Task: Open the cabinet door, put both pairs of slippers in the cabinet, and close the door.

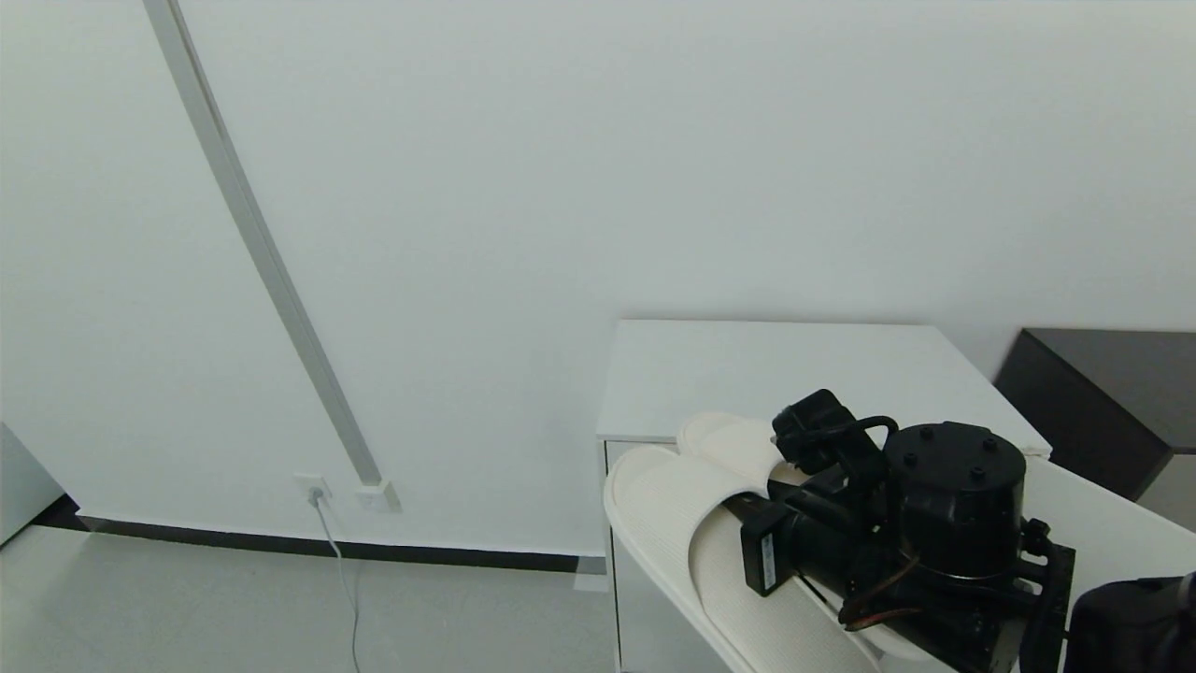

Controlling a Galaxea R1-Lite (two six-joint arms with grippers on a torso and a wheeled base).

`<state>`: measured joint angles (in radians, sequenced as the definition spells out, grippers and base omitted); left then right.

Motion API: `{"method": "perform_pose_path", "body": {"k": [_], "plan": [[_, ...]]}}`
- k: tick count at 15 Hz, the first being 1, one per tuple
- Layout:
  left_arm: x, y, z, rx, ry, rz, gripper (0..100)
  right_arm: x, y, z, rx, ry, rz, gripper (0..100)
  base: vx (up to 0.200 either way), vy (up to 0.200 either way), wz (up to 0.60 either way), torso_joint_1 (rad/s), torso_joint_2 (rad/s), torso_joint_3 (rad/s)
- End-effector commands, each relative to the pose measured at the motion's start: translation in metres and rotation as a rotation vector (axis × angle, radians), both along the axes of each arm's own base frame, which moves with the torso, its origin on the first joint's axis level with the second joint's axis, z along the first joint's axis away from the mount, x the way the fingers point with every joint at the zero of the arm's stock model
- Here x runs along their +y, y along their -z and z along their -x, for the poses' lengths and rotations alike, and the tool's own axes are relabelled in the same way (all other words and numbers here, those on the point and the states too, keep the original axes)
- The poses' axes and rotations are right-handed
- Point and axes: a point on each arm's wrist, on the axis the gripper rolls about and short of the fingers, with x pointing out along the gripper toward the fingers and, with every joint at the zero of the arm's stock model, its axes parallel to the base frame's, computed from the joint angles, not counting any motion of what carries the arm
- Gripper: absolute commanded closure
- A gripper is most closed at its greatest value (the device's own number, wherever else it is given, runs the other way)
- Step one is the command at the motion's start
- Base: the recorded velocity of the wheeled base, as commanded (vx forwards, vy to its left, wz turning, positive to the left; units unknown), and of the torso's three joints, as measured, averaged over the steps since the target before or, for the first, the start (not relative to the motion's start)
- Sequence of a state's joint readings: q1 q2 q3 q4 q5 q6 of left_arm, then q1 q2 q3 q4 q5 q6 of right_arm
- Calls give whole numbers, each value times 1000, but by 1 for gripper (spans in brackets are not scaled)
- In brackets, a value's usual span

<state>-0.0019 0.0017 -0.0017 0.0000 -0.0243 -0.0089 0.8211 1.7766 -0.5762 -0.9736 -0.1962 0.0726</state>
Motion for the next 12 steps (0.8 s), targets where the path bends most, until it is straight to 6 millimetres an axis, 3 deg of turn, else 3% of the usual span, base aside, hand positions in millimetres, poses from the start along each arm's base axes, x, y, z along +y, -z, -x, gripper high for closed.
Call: {"method": "perform_pose_path", "body": {"k": [1, 9, 12], "plan": [[0, 0, 0, 0, 0, 2, 100, 0, 2, 0, 4, 0, 5, 100, 0, 0, 0, 0, 0, 0], [0, 0, 0, 0, 0, 2, 100, -2, 6, 2, -1, 1, 4, 100, 0, 0, 0, 0, 0, 0], [0, 0, 0, 2, 0, 3, 100, -2, 6, 2, 0, 0, 5, 100, 0, -200, 0, 1, 4, 9]]}}
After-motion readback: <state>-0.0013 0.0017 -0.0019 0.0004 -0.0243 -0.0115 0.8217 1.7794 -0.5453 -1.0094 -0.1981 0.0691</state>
